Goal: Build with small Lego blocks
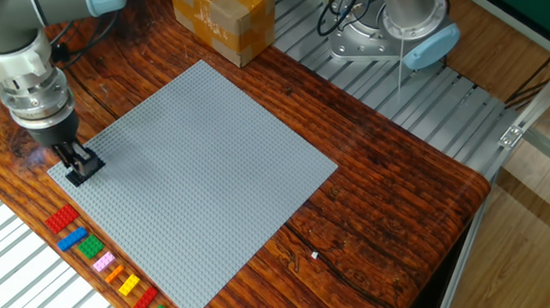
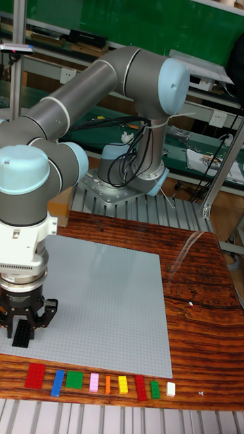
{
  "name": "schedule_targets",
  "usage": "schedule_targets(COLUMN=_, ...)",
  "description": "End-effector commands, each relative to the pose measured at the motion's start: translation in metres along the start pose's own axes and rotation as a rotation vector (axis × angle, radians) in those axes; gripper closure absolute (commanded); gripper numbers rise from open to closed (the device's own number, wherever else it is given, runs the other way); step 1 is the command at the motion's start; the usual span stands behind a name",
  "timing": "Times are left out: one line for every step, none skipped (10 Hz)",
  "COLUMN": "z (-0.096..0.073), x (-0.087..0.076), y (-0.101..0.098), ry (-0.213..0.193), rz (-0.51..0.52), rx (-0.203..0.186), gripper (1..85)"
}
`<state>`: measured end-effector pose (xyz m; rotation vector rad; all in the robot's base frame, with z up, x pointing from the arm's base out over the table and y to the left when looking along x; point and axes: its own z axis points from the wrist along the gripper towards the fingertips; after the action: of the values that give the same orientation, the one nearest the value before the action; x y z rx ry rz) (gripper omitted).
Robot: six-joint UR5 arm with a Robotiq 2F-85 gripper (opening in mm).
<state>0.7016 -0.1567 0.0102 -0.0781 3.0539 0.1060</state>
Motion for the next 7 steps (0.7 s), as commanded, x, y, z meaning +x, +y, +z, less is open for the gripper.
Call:
schedule_targets(z=-0.0036, x=-0.0003, y=-0.0005, ry=-0.005, rz=0.024, rx=-0.003, gripper=44.7)
schedule_targets(z=-0.0035, x=-0.0001, y=-0.0021, ry=-0.004, rz=0.049, rx=0.005, gripper=47.0)
schedule_targets(z=-0.0033, x=-0.0004, y=-0.0017, ry=-0.003, rz=0.077, rx=0.006, gripper=60.3)
schedule_targets(z=-0.0029, x=0.0002, y=-0.0007, ry=0.000, rz=0.098, rx=0.005, gripper=66.3)
schedule_targets(z=-0.0017, x=0.0003, y=0.0018, ry=0.001, rz=0.131, rx=0.002, gripper=73.0)
schedule_targets(z=-0.0006, x=0.0000, y=0.0040, ry=0.001, rz=0.149, rx=0.003, gripper=78.7)
schedule_targets(z=0.0002, x=-0.0003, y=0.0046, ry=0.001, rz=0.161, rx=0.008, gripper=81.7)
